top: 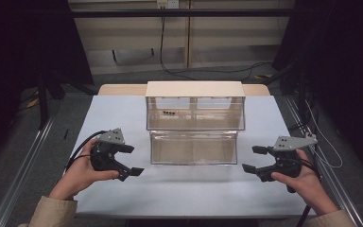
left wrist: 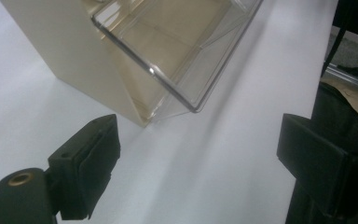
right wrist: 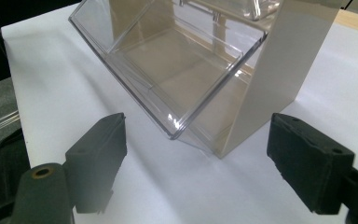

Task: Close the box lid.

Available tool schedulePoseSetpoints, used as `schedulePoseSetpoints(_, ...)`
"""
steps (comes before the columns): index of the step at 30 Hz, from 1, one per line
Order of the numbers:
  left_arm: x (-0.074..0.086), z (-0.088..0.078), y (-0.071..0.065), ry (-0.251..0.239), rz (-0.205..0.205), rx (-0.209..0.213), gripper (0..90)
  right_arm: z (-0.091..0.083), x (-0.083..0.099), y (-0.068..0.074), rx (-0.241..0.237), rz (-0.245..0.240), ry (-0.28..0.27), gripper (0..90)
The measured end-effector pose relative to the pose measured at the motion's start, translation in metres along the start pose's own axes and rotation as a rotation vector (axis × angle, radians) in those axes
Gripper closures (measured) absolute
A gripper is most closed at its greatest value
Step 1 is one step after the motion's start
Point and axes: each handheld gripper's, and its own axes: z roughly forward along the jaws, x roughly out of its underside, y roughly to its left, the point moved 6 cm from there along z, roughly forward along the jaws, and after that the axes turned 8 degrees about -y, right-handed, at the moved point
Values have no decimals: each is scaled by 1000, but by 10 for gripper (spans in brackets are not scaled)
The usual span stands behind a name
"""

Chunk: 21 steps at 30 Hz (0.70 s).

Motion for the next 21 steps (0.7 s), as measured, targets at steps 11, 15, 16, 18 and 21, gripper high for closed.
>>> schedulePoseSetpoints(11, 20, 3, 10, 14, -5, -43, 129, 4, 17, -2, 6, 1, 38, 194)
schedulePoseSetpoints(15, 28, 6, 13, 13, -16, -47, 126, 6, 24, -2, 9, 0, 50, 192)
schedulePoseSetpoints(16, 30, 6, 14, 15, -19, -49, 126, 7, 25, -2, 6, 4, 49, 192)
schedulePoseSetpoints(18, 34, 7, 16, 17, -22, -57, 125, 8, 28, -2, 8, 7, 53, 192)
schedulePoseSetpoints(21, 39, 7, 18, 13, -25, -62, 125, 8, 32, -3, 11, 8, 53, 192)
